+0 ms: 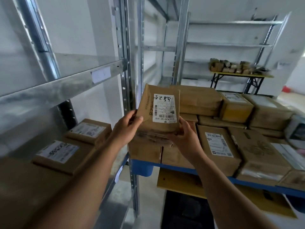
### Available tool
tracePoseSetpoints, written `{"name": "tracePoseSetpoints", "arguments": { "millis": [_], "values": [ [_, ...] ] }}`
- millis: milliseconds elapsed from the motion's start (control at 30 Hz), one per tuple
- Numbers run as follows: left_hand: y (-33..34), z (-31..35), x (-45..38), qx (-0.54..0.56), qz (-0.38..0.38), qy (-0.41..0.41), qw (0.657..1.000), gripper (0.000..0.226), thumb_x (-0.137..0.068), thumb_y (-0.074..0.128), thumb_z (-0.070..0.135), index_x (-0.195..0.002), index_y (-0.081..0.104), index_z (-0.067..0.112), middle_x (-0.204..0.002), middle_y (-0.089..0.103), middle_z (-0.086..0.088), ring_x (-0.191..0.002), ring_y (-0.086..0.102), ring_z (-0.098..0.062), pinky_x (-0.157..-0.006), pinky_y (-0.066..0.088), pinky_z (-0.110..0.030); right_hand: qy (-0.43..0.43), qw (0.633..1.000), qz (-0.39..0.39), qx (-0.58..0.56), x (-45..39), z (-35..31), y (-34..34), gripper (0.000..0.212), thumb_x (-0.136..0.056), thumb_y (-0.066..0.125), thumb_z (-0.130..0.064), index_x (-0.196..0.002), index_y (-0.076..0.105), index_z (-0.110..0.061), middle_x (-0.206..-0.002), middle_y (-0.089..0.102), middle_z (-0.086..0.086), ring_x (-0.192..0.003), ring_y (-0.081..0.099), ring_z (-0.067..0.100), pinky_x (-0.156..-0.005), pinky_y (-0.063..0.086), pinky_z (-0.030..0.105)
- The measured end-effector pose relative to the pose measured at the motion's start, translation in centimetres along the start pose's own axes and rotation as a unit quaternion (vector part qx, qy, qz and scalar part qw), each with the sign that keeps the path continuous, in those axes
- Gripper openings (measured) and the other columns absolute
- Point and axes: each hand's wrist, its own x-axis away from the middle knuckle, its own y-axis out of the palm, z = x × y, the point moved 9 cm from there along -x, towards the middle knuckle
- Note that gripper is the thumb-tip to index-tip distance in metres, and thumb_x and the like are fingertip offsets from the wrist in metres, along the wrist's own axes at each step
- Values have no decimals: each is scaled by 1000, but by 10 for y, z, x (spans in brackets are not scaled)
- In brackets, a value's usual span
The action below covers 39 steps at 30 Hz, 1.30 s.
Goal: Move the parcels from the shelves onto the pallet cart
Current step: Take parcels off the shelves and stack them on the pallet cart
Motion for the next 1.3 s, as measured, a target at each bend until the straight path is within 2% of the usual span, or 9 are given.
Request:
{"name": "tracePoseSetpoints", "arguments": {
  "millis": [167,300,367,500,633,733,867,1200,1300],
  "values": [
    [5,-32,-32,-3,-34,-29,999,50,-93,37,54,-137,42,30,-128,56,1,-113,53,-20,-94,44,-39,21,1000,18,13,-19,7,15,50,-84,68,-22,-122,42,-44,-98,59,-28,-87,59,-15,-63,50,8],
    [7,-40,-44,12,-48,-13,999,51,-94,34,53,-138,41,27,-129,55,-2,-112,52,-19,-92,41,-35,35,999,16,8,-34,14,25,46,-86,66,-19,-111,43,-49,-90,59,-34,-84,55,-23,-61,45,2],
    [8,-44,-45,13,-53,-14,998,54,-93,32,56,-136,42,27,-125,56,1,-110,52,-18,-88,41,-33,47,999,11,12,-38,20,29,42,-86,66,-20,-109,47,-50,-87,59,-37,-86,57,-18,-63,46,5],
    [13,-58,-40,-19,-71,-16,997,58,-85,32,66,-132,44,34,-110,50,16,-98,50,-9,-65,32,-16,82,996,-4,40,-37,42,34,41,-87,64,-25,-122,49,-41,-92,59,-24,-91,60,-2,-70,47,13],
    [25,-91,-35,19,-114,-80,990,68,-73,56,67,-129,47,30,-117,55,11,-104,51,-10,-84,40,-27,74,985,-17,155,-35,55,35,29,-89,61,-27,-118,58,-25,-95,62,-14,-86,59,5,-69,48,20],
    [32,-111,-38,-15,-123,-104,987,55,-80,68,45,-128,49,26,-123,59,4,-109,53,-15,-87,40,-31,64,980,-25,189,-39,58,39,25,-90,61,-25,-114,58,-20,-102,67,-2,-89,63,14,-76,55,33],
    [33,-120,-43,-17,-107,-112,988,49,-83,68,32,-128,51,24,-121,62,-1,-110,55,-20,-94,44,-37,56,975,-26,212,-44,61,43,27,-89,62,-24,-115,58,-20,-105,67,1,-92,63,17,-78,56,40],
    [33,-121,-44,-17,-99,-112,989,52,-83,67,31,-131,48,25,-125,59,-1,-109,54,-17,-89,41,-31,42,971,-47,232,-47,63,45,29,-88,61,-27,-116,57,-22,-107,66,0,-94,62,16,-80,55,38],
    [29,-117,-31,-36,-73,-115,990,60,-85,65,34,-138,38,26,-136,50,0,-122,49,-20,-96,41,-37,30,967,-39,249,-42,60,41,29,-89,60,-30,-116,56,-20,-109,62,1,-99,56,19,-83,51,37]
  ]
}}
